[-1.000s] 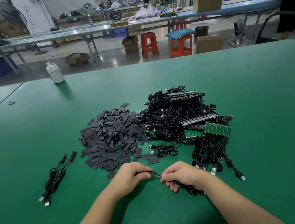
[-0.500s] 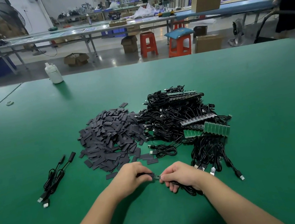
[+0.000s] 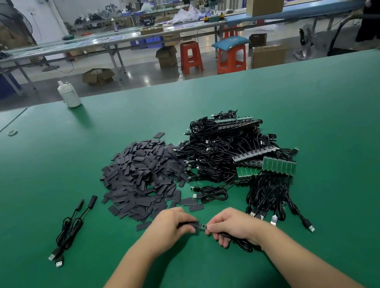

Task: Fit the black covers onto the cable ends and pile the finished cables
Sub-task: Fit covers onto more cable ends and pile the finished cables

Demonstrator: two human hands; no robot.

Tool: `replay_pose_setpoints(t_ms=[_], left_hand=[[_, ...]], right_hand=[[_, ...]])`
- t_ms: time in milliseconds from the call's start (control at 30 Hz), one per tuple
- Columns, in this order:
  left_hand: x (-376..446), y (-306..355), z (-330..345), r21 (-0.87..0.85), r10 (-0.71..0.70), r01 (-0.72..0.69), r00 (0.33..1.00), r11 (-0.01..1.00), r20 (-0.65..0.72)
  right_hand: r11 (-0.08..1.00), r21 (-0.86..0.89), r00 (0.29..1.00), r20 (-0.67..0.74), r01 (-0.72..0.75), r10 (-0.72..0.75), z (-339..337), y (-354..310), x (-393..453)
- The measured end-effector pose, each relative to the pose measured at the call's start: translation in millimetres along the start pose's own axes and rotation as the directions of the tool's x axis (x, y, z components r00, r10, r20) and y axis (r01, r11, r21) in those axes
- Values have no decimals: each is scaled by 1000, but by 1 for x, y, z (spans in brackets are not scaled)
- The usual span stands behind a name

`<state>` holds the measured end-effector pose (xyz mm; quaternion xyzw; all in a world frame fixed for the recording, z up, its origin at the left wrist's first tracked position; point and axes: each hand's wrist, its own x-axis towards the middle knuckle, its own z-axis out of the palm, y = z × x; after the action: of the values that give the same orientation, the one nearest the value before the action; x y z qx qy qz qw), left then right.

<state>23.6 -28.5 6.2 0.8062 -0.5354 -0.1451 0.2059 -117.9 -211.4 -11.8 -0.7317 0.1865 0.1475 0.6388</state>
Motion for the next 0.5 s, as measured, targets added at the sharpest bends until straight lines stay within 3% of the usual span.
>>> replay_pose_setpoints(t_ms=[500], left_hand=[[-3, -3, 8, -23, -43, 42, 999, 999, -22]], right_hand=[[999, -34, 1000, 12, -5, 5, 1, -2, -1]])
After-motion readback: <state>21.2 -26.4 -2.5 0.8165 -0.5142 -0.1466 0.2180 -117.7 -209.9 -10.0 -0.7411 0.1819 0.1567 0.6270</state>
